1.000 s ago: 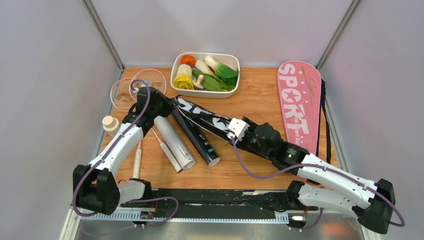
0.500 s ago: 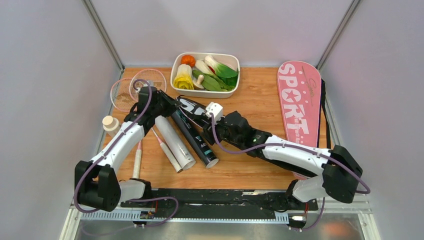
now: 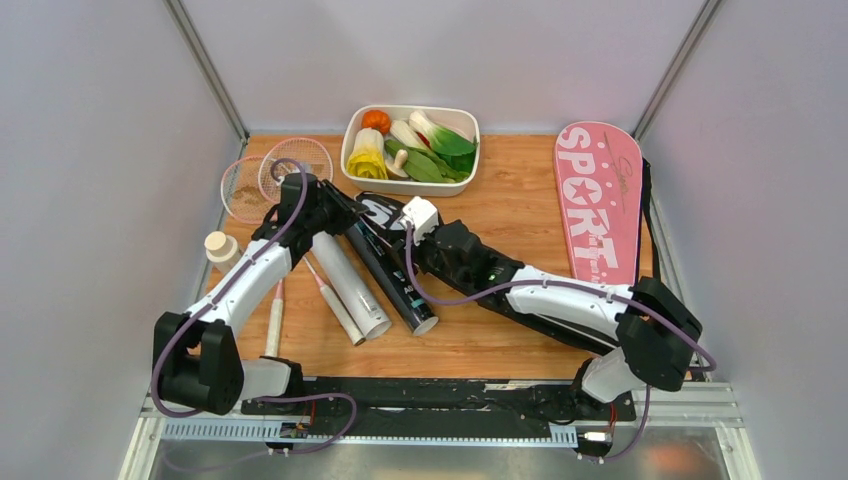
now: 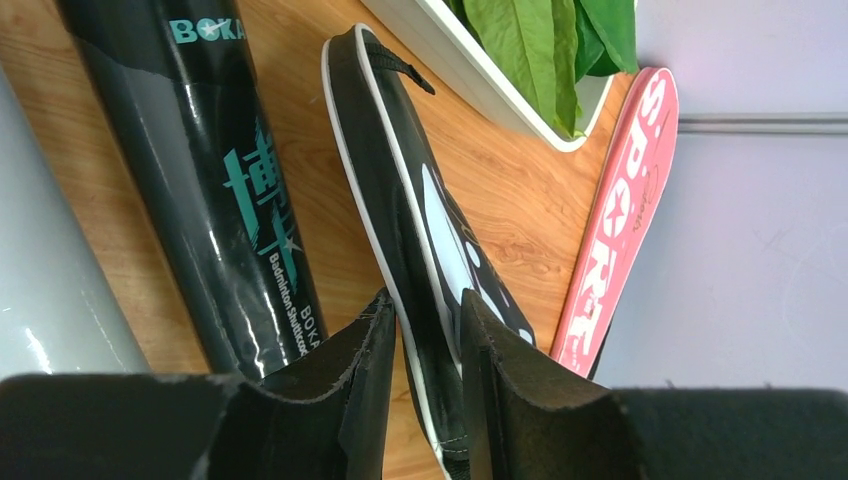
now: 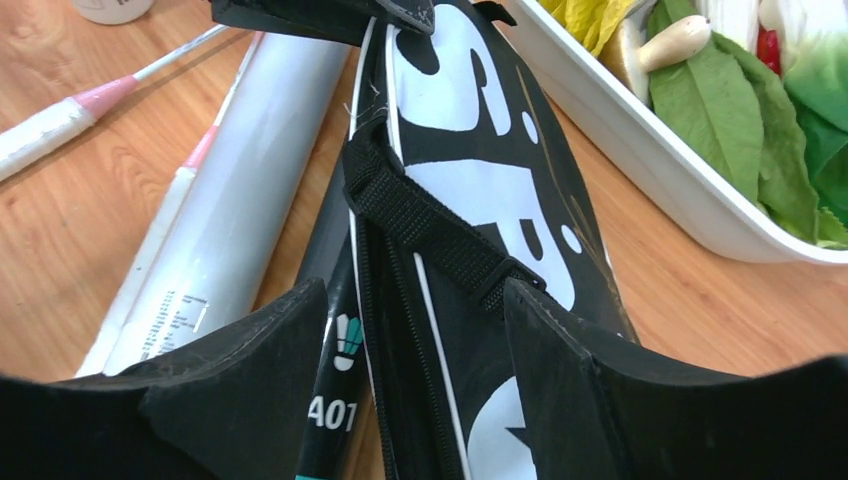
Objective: Pack up the badminton gear
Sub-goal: Zip the racket bag at the center of the board.
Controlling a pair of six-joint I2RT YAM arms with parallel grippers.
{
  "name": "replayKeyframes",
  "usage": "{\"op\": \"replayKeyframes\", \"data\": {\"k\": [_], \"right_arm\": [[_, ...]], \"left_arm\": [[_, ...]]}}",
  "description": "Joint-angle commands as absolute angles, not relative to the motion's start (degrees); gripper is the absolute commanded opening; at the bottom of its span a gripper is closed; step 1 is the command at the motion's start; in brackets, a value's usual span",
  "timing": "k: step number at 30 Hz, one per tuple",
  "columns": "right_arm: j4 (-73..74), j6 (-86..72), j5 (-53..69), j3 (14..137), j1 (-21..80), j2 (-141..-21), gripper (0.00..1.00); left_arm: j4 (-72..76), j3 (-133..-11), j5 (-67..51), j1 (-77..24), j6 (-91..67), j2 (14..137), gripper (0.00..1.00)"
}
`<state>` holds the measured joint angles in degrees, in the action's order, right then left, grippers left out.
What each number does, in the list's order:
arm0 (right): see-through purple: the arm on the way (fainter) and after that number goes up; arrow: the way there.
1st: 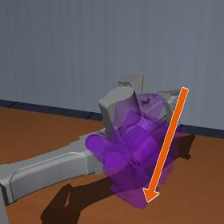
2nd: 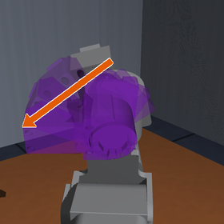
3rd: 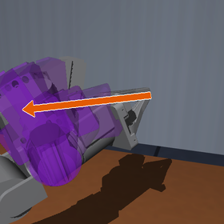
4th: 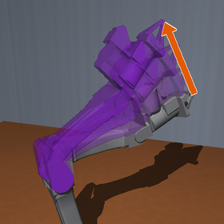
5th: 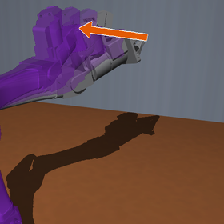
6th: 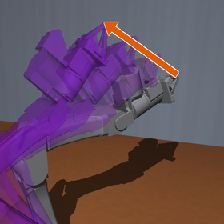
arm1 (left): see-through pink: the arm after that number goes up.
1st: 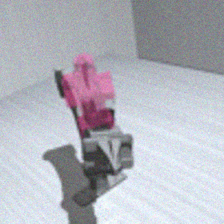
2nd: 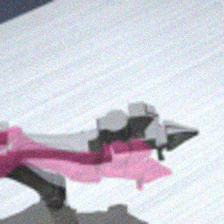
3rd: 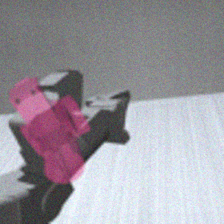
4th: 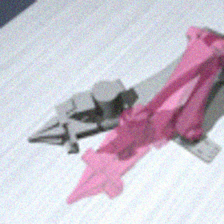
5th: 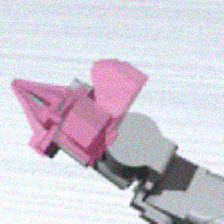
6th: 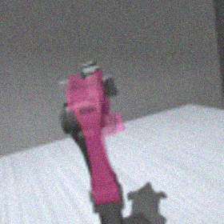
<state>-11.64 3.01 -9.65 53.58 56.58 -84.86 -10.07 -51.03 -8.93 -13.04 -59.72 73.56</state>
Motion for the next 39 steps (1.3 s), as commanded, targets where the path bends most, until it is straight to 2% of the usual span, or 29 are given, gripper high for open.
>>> {"op": "replayKeyframes", "data": {"k": [1,9,12,15,19,25,32,39], "right_arm": [[-15.6,7.1,-12.8,57.1,56.9,-87.5,0.71],[-17.0,9.4,-8.7,58.6,56.9,-89.6,0.79],[-17.4,10.0,-9.8,59.1,57.2,-90.2,0.78],[-16.9,11.4,-10.9,58.7,57.4,-88.4,0.71],[-13.4,13.9,-14.1,58.8,57.4,-85.0,0.54],[-12.7,17.7,-15.3,56.1,57.4,-84.1,0.48],[-12.8,17.6,-15.1,55.8,57.4,-86.5,0.59],[-13.4,19.0,-17.2,56.5,57.1,-89.9,0.56]], "left_arm": [[-5.4,-51.8,-10.2,-13.3,-60.6,73.9,0.37],[-4.6,-51.5,-10.2,-13.9,-60.7,74.6,0.37],[-4.7,-51.5,-9.7,-14.1,-60.6,74.5,0.37],[-4.8,-51.4,-9.2,-14.1,-60.4,74.2,0.37],[-4.8,-51.4,-9.0,-14.1,-60.3,74.2,0.37],[-4.8,-51.4,-9.1,-14.4,-60.5,73.5,0.37],[-5.2,-51.5,-8.6,-14.9,-60.1,73.4,0.37],[-5.5,-51.2,-7.7,-15.2,-60.0,72.8,0.37]]}}
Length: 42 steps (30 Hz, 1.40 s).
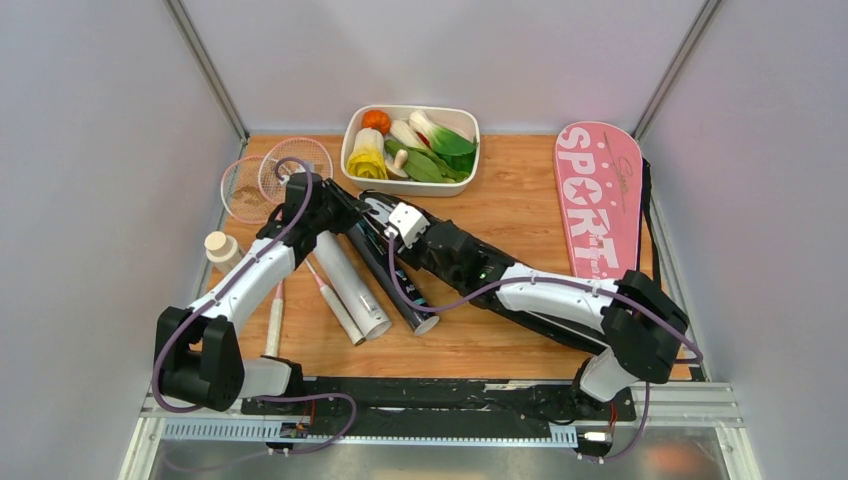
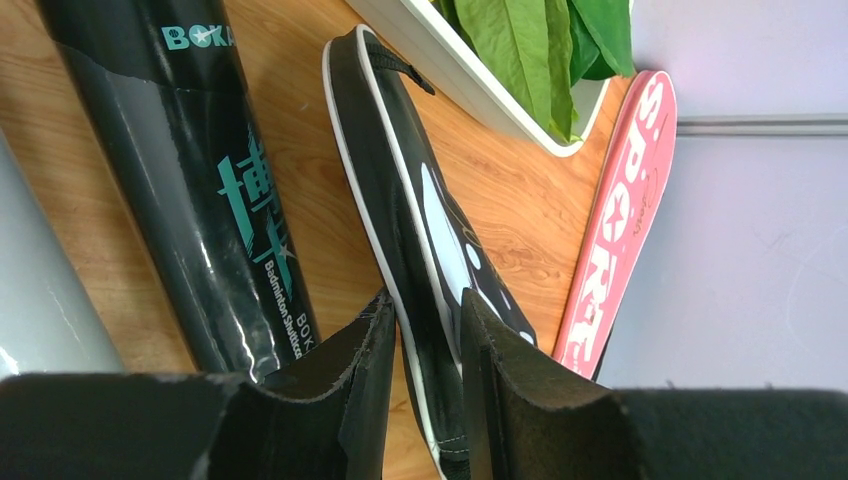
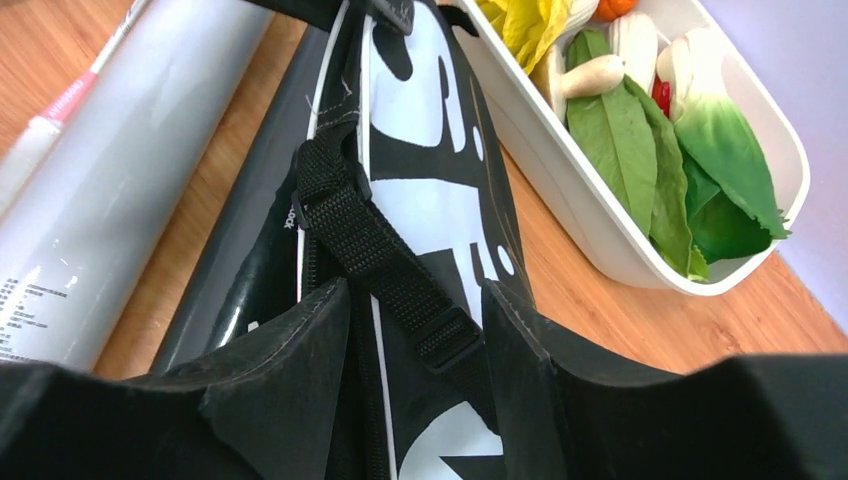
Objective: Pack up the badminton gear
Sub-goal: Zip the racket bag at the center of the board.
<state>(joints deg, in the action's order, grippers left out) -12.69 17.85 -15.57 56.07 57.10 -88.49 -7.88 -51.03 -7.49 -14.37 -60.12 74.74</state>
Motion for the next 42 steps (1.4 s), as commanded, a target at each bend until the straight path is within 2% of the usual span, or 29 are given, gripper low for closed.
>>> {"op": "replayKeyframes", "data": {"k": [1,3,4,5,6,9,13,15,17,18,20,23,25,27,30,32,33,39,42], "right_arm": [[-13.4,19.1,-17.4,56.7,57.0,-90.3,0.57],[-13.4,19.6,-17.9,57.0,56.9,-90.7,0.58],[-13.4,20.1,-17.9,57.2,56.9,-90.8,0.53],[-13.4,20.5,-17.9,57.4,56.9,-90.8,0.42],[-13.5,20.6,-18.0,57.7,56.9,-90.7,0.27],[-13.4,21.8,-16.6,58.7,56.9,-89.7,0.07],[-13.4,23.3,-15.4,59.2,56.9,-88.0,0.02],[-13.4,24.0,-15.0,59.3,56.9,-87.6,0.05],[-13.3,24.3,-15.0,59.4,56.9,-87.5,0.18],[-13.3,24.5,-14.9,59.4,56.9,-87.5,0.22],[-13.2,25.1,-14.9,59.6,56.9,-87.8,0.21],[-12.8,25.5,-14.6,60.4,57.0,-88.0,0.09],[-12.8,25.1,-14.4,61.1,57.0,-88.0,0.13],[-12.5,23.8,-15.1,62.1,57.0,-88.7,0.29],[-9.3,18.5,-15.7,64.5,57.0,-89.3,0.36],[-7.1,12.0,-16.2,65.1,57.0,-89.0,0.50],[-6.4,8.6,-16.4,64.9,57.1,-88.5,0.53],[-3.0,-14.7,-22.5,63.8,58.5,-84.4,0.57],[-2.5,-24.8,-22.5,62.6,58.6,-82.7,0.54]], "left_arm": [[-5.6,-51.2,-7.5,-15.3,-60.0,72.8,0.37],[-5.6,-51.2,-7.4,-15.3,-60.0,72.8,0.37],[-5.6,-51.1,-7.4,-15.4,-59.9,72.8,0.37],[-5.6,-51.1,-7.3,-15.4,-60.0,72.9,0.37],[-5.5,-50.9,-7.3,-15.4,-60.1,72.9,0.37],[-5.5,-50.7,-7.3,-15.6,-60.1,73.0,0.36],[-5.6,-50.3,-6.6,-15.8,-59.7,72.8,0.37],[-5.6,-50.1,-6.1,-15.8,-59.7,72.6,0.38],[-5.7,-50.1,-5.9,-15.8,-59.6,72.5,0.38],[-5.6,-50.1,-5.8,-15.7,-59.6,72.5,0.39],[-5.7,-50.0,-5.9,-15.8,-59.8,72.7,0.39],[-5.6,-49.8,-6.2,-15.8,-60.2,72.7,0.39],[-5.3,-49.6,-6.5,-15.8,-60.7,72.8,0.38],[-5.0,-49.6,-7.0,-15.8,-61.3,72.9,0.33],[-5.3,-49.7,-7.1,-15.8,-63.3,72.9,0.29],[-5.6,-49.7,-6.6,-15.7,-65.2,72.8,0.23],[-5.7,-49.7,-6.4,-15.8,-65.8,72.8,0.18],[-6.7,-50.8,-6.5,-16.0,-72.3,73.1,0.01],[-7.8,-52.0,-6.2,-16.1,-74.6,73.3,0.00]]}}
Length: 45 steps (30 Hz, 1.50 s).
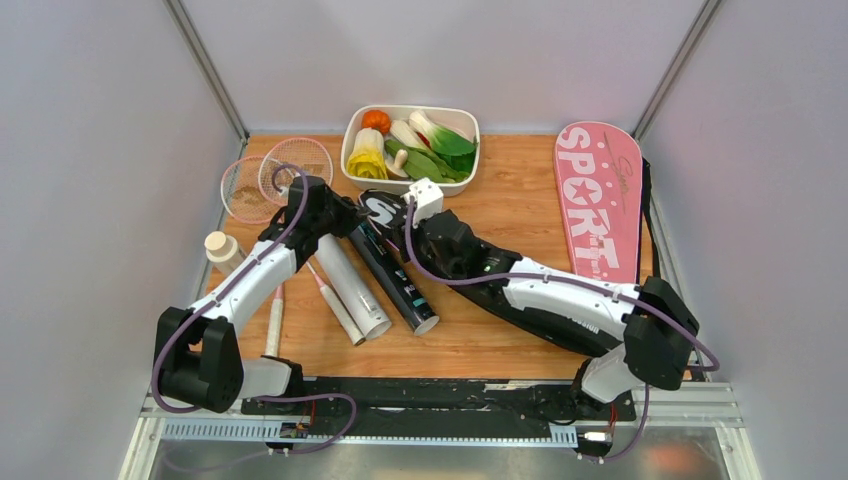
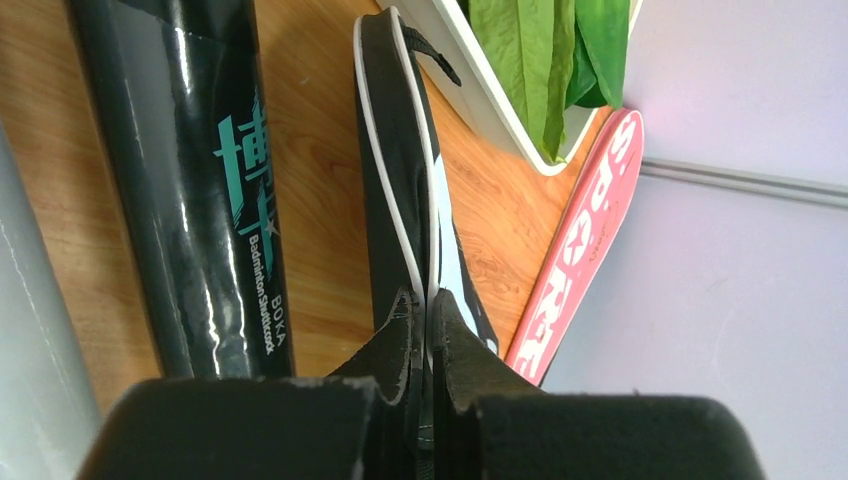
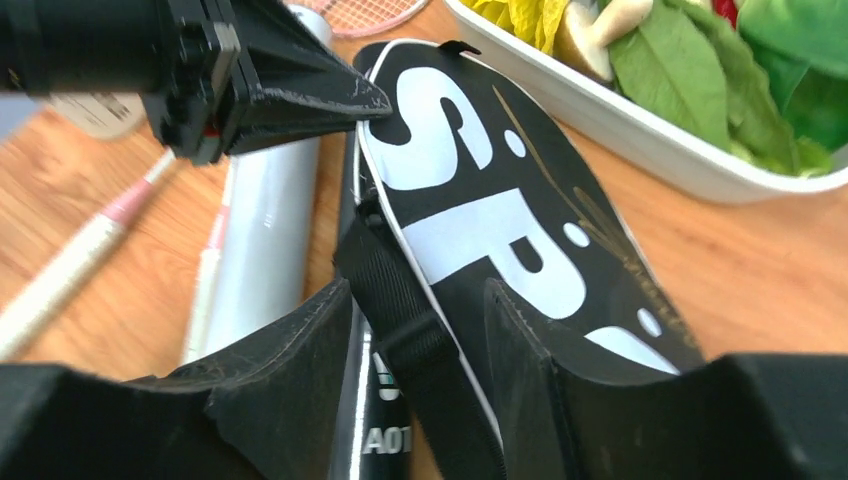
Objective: Pack up the badminton gear
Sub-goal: Zip the racket bag at the center of the board.
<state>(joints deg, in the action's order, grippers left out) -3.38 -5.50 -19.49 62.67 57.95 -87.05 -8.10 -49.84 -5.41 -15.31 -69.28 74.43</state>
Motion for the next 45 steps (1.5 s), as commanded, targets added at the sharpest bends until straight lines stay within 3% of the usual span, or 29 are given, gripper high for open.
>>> {"op": "replayKeyframes", "data": {"k": [1,8,16,20,27,32,35,45], "right_arm": [[-2.7,-26.5,-22.6,62.1,58.8,-82.5,0.53],[-8.5,-33.7,-26.9,56.3,61.6,-82.0,0.52],[-22.7,-31.4,-24.6,47.9,63.6,-82.5,0.48],[-26.2,-28.5,-30.0,48.9,68.0,-84.0,0.48],[-28.3,-26.1,-44.3,50.0,72.6,-90.6,0.64],[-34.0,-25.3,-38.9,50.3,72.6,-94.3,0.51],[-34.7,-26.4,-39.1,53.0,72.5,-97.2,0.50],[-34.2,-29.5,-46.4,59.0,70.5,-101.5,0.71]], "left_arm": [[-8.3,-52.2,-6.3,-16.3,-76.2,73.4,0.00],[-11.5,-54.5,-6.3,-16.4,-81.4,73.0,0.00],[-15.8,-55.5,-3.2,-16.4,-86.3,70.6,0.00],[-16.8,-55.4,-2.4,-16.3,-88.1,70.0,0.00],[-17.2,-55.8,-2.5,-16.4,-90.0,70.5,0.00],[-17.5,-55.8,-2.7,-16.4,-90.8,70.4,0.00],[-18.0,-55.8,-2.4,-16.3,-91.5,70.2,0.00],[-22.2,-55.8,-2.4,-16.4,-94.9,68.7,0.00]]}}
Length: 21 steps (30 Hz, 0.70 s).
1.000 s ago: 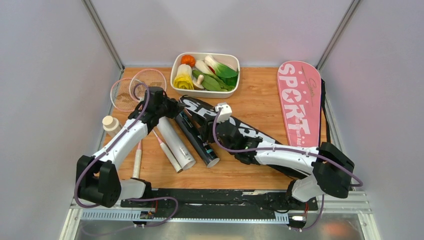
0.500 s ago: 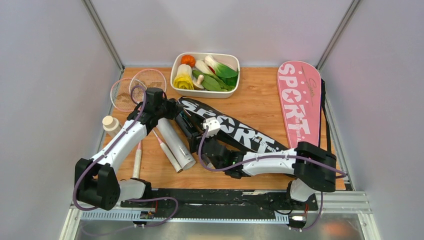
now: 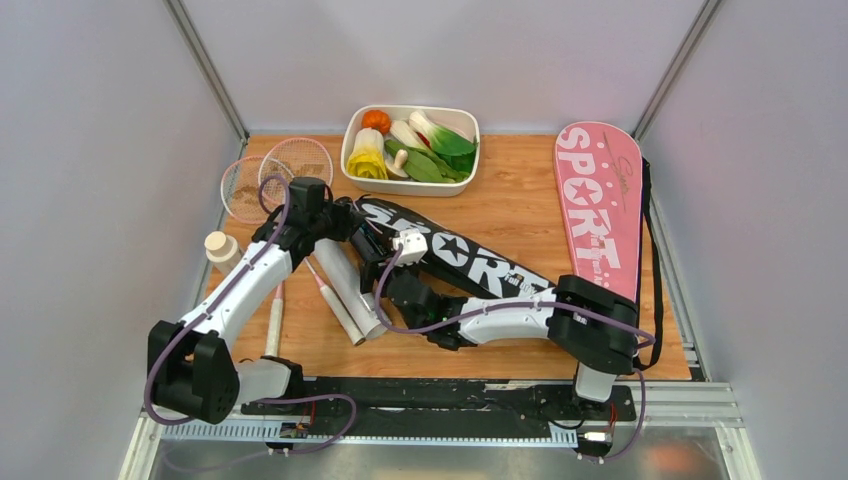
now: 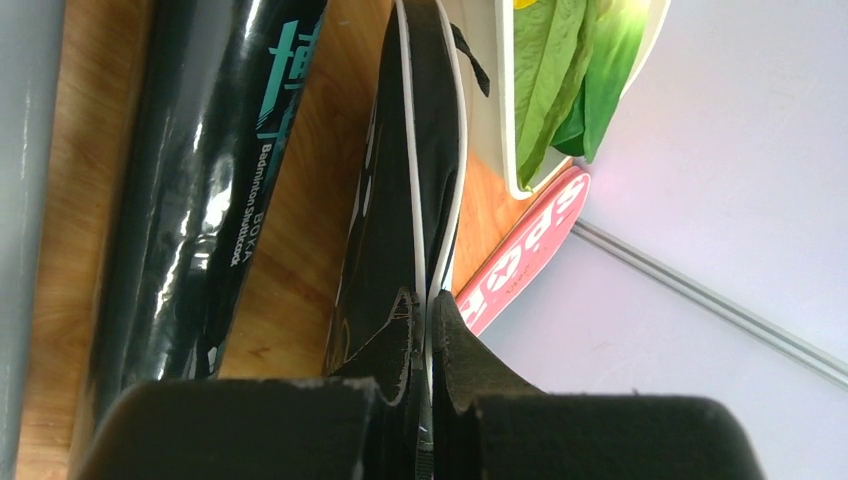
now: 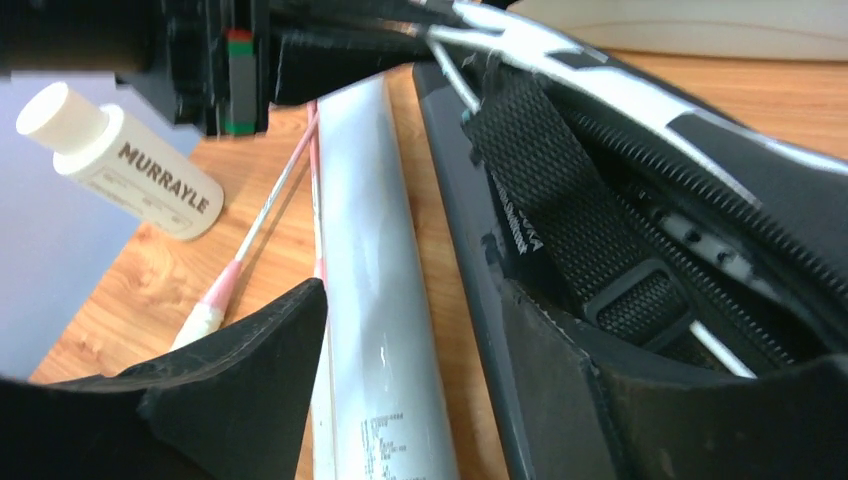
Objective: Pack up the badminton gear
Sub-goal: Zip the racket bag at the center of the board.
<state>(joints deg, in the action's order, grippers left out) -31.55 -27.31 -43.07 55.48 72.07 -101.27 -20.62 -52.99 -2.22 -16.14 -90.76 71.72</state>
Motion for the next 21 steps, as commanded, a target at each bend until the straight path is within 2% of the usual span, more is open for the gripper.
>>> {"op": "replayKeyframes", "data": {"k": [1,11,18,21], "right_arm": [[-33.2,-29.6,-46.6,59.7,70.1,-101.5,0.72],[-33.1,-29.3,-43.3,60.9,65.5,-101.9,0.62],[-35.4,-28.2,-43.0,61.5,65.0,-102.1,0.38],[-35.9,-28.4,-43.3,61.5,64.9,-102.1,0.33]], "left_arm": [[-22.6,-55.8,-2.3,-16.4,-95.2,68.5,0.00],[-24.9,-55.5,-5.2,-16.4,-97.1,68.3,0.00],[-24.6,-54.8,-4.9,-16.4,-97.7,68.2,0.00],[-25.3,-55.5,-4.9,-16.4,-97.2,68.4,0.00]]}}
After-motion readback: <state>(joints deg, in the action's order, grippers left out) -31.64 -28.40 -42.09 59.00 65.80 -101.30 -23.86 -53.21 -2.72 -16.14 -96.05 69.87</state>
